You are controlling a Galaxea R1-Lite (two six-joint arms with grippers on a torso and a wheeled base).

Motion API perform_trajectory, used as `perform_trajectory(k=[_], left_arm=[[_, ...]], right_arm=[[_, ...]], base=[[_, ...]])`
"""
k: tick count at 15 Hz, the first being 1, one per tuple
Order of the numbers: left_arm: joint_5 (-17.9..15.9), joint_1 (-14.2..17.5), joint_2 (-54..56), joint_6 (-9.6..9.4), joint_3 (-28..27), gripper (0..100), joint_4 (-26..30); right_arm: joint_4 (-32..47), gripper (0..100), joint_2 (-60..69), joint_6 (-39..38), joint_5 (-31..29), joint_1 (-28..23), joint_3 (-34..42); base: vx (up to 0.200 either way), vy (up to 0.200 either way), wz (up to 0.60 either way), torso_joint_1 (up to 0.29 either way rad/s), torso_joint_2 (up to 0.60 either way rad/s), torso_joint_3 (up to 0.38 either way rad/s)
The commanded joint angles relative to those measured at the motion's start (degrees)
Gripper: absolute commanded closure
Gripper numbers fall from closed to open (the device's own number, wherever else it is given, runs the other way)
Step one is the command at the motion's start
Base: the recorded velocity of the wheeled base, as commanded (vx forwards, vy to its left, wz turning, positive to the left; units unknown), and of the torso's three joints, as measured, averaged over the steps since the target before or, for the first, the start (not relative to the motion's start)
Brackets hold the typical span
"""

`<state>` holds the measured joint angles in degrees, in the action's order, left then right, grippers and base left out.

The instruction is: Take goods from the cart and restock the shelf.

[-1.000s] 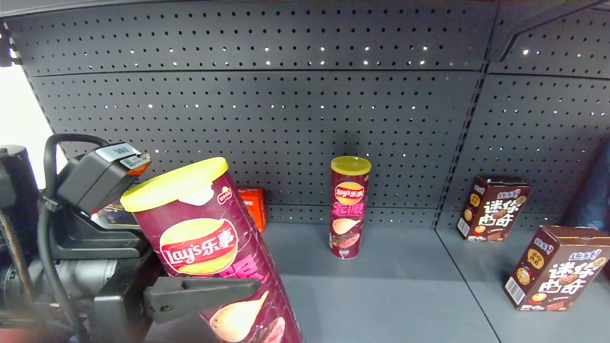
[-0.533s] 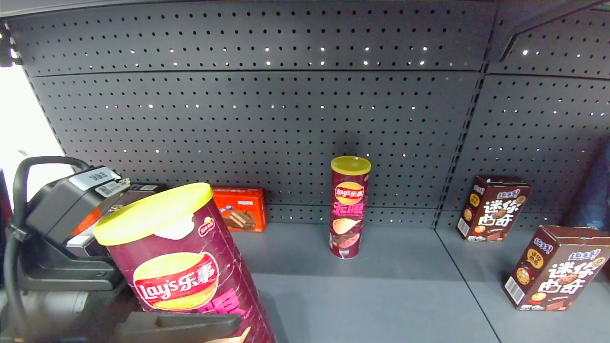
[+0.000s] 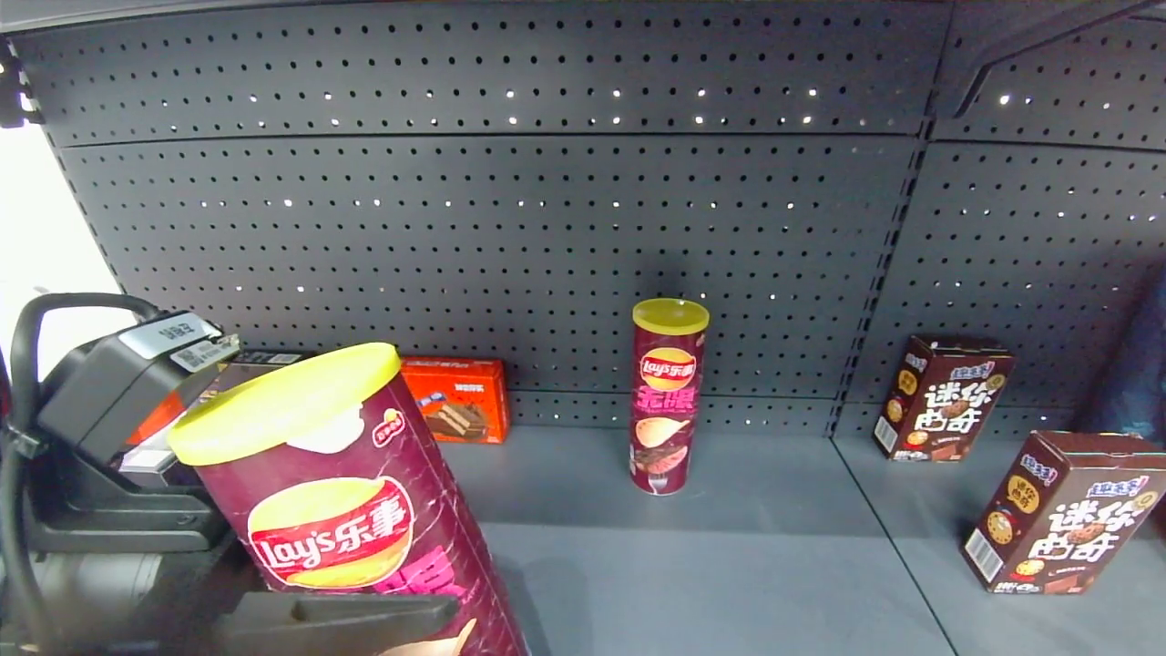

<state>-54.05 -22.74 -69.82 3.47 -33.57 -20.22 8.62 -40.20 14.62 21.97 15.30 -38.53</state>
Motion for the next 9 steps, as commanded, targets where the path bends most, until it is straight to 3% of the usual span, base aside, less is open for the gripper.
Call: perform_trajectory(k=[1,5,9], left_arm=[[0.0,-0.2,-0.06,0.13,-0.44,100,0.01],[0.0,-0.12,0.38,0.04,0.7,100,0.45],[-0.09,0.06,0.29,0.13,0.61,100,0.36]], right_arm=[[-1.24,0,-13.85,-0.82,-0.79,6.15,-3.74],[-13.98,0,-27.73,-0.82,-2.72,8.52,-6.99],[-16.79,0,-33.1,-0.91,-2.46,10.8,-7.17]], base=[[0.0,0.0,0.0,0.0,0.0,0.0],[0.0,0.0,0.0,0.0,0.0,0.0],[0.0,0.0,0.0,0.0,0.0,0.0]])
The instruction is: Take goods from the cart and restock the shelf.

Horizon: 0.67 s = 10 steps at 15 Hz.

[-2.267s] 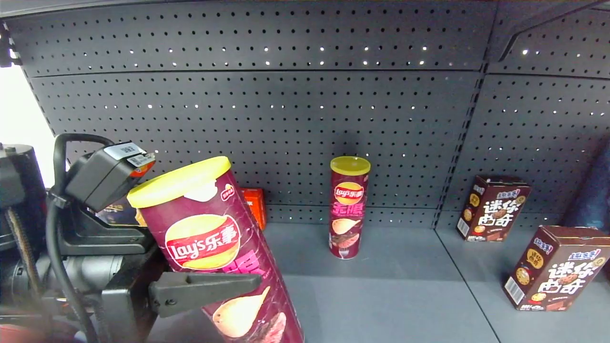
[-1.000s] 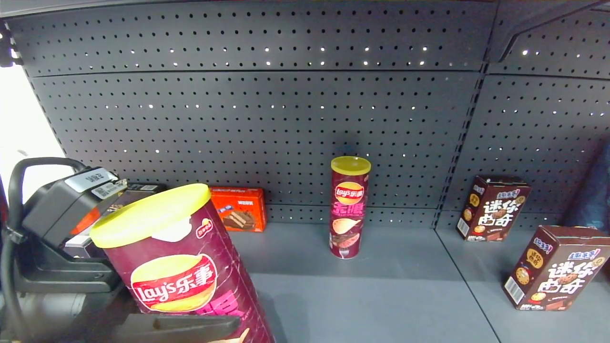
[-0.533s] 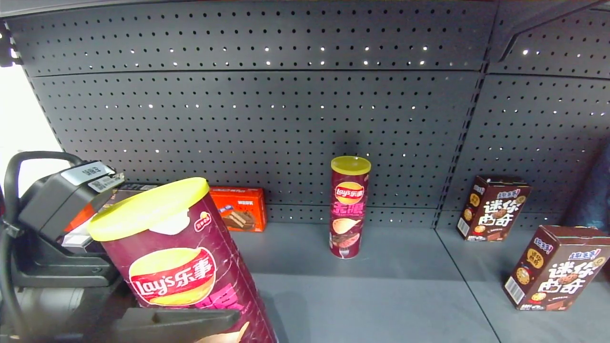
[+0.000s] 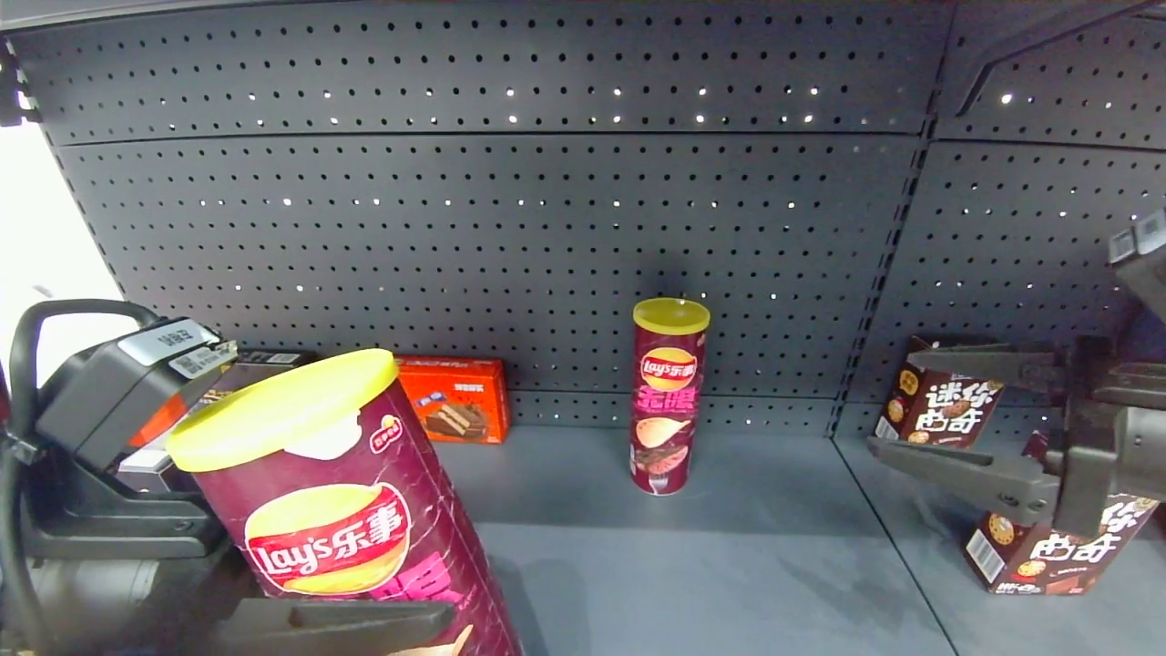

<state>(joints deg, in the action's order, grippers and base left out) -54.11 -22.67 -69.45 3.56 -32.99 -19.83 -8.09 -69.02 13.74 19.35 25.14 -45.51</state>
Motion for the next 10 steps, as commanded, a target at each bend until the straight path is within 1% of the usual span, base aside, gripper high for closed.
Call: perform_trajectory(k=[1,2,5,7,8,9,10], left_arm=[[-0.03,0.0,-0.07,0.04,0.03,100,-0.03],[-0.03,0.0,-0.07,0.04,0.03,100,-0.03],[-0.03,0.0,-0.16,0.04,-0.15,100,-0.03],[-0.03,-0.09,-0.07,0.04,-0.06,100,-0.03],[-0.03,0.0,-0.07,0.04,0.03,100,0.06],[-0.03,0.0,-0.07,0.04,0.12,100,0.06],[-0.03,0.0,-0.07,0.04,0.12,100,0.06]], right_arm=[[-0.17,0,-5.42,-0.03,0.43,1.41,-0.37],[-0.43,0,-6.56,-0.12,0.52,1.32,-0.46],[-9.57,0,-13.24,0.15,-0.1,1.14,-0.28],[-10.71,0,-15.09,0.24,1.75,0.35,-0.28],[-12.12,0,-16.41,0.24,5.44,-0.44,-0.37],[-13.35,0,-17.11,0.24,7.46,-0.79,-0.37],[-16.25,0,-18.78,0.24,11.5,-1.49,-0.55]], base=[[0.0,0.0,0.0,0.0,0.0,0.0],[0.0,0.0,0.0,0.0,0.0,0.0],[0.0,0.0,0.0,0.0,0.0,0.0],[0.0,0.0,0.0,0.0,0.0,0.0],[0.0,0.0,0.0,0.0,0.0,0.0],[0.0,0.0,0.0,0.0,0.0,0.0],[0.0,0.0,0.0,0.0,0.0,0.0]])
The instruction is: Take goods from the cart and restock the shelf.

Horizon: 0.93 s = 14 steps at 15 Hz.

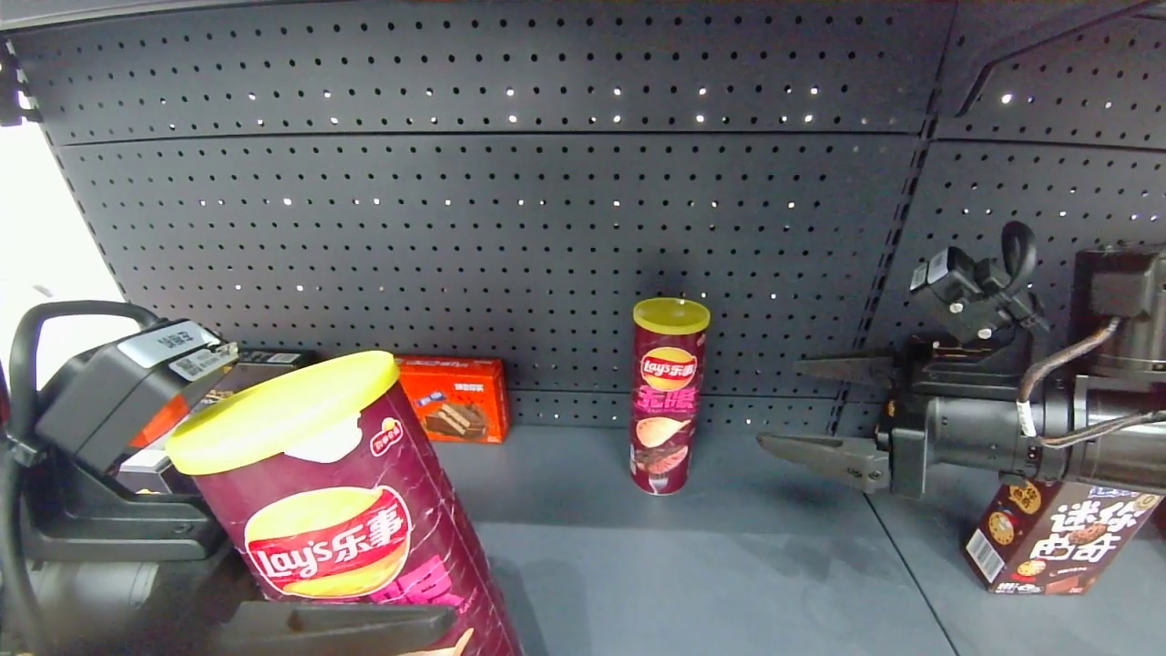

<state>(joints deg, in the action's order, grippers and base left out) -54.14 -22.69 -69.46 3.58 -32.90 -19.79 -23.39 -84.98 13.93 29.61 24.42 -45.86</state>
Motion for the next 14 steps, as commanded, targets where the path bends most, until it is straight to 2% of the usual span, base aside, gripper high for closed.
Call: perform_trajectory(k=[1,3,8,11,14], left_arm=[[0.0,0.01,-0.06,0.02,0.12,100,0.01],[0.0,0.1,-0.15,0.11,0.12,100,0.01],[0.0,0.01,0.03,0.02,0.73,100,0.01],[-0.09,0.01,0.47,0.11,1.17,100,0.01],[-0.09,0.01,0.56,0.2,1.09,100,0.01]], right_arm=[[-2.09,0,-3.44,0.04,3.0,-1.21,-0.19],[-5.52,0,-5.63,0.13,7.92,-1.74,-0.46],[-6.58,0,-9.68,0.22,8.45,-1.92,-3.09],[-6.93,0,-13.19,0.22,11.87,-2.97,-6.17],[-7.1,0,-16.97,0.22,12.05,-3.06,-8.98]], base=[[0.0,0.0,0.0,0.0,0.0,0.0],[0.0,0.0,0.0,0.0,0.0,0.0],[0.0,0.0,0.0,0.0,0.0,0.0],[0.0,0.0,0.0,0.0,0.0,0.0],[0.0,0.0,0.0,0.0,0.0,0.0]])
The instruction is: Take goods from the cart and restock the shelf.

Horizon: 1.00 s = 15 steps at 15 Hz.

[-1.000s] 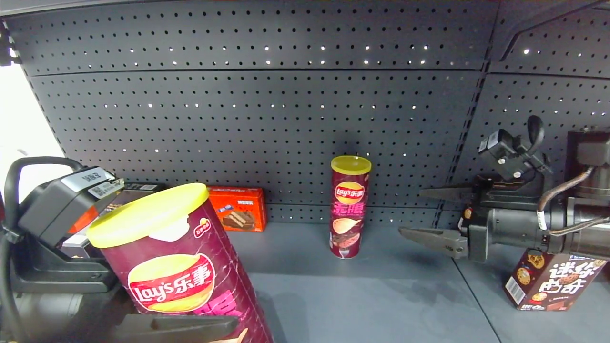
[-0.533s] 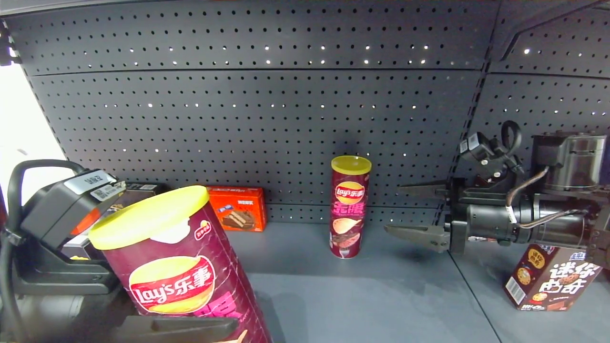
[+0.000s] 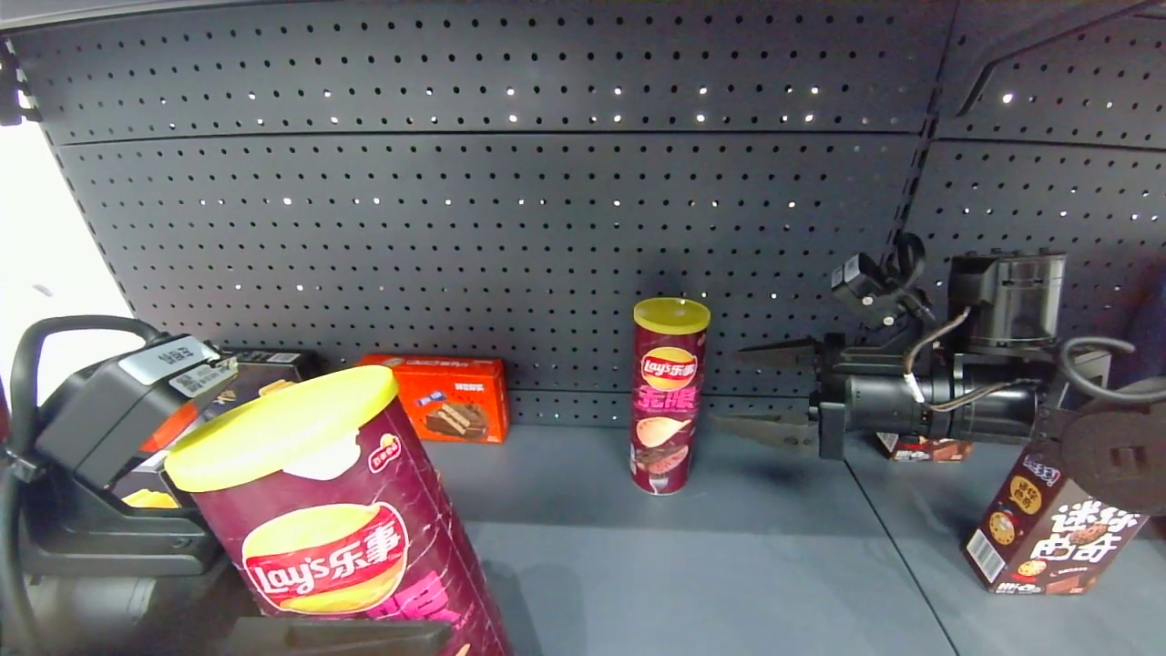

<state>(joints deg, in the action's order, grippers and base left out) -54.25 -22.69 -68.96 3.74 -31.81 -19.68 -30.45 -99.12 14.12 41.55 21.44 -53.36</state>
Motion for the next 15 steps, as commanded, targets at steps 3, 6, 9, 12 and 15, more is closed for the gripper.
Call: perform_trajectory(k=[3,6,9,12,15], left_arm=[[0.02,0.01,0.14,0.04,-0.19,100,-0.1],[0.02,0.01,0.06,0.04,-0.19,100,-0.1],[0.02,-0.08,0.14,0.12,-0.19,100,-0.1],[0.02,0.01,0.06,0.12,-0.19,100,-0.1],[0.02,0.01,-0.03,0.12,-0.19,100,-0.1]], right_arm=[[-0.66,0,-6.43,0.03,0.11,0.09,-3.51],[-1.19,0,-8.72,0.03,0.11,0.09,-4.83],[-2.33,0,-11.88,0.03,0.29,0.18,-6.58],[-3.12,0,-13.91,0.03,0.29,0.35,-7.29],[-3.83,0,-15.75,-0.05,1.96,0.53,-8.43]], base=[[0.0,0.0,0.0,0.0,0.0,0.0],[0.0,0.0,0.0,0.0,0.0,0.0],[0.0,0.0,0.0,0.0,0.0,0.0],[0.0,0.0,0.0,0.0,0.0,0.0],[0.0,0.0,0.0,0.0,0.0,0.0]])
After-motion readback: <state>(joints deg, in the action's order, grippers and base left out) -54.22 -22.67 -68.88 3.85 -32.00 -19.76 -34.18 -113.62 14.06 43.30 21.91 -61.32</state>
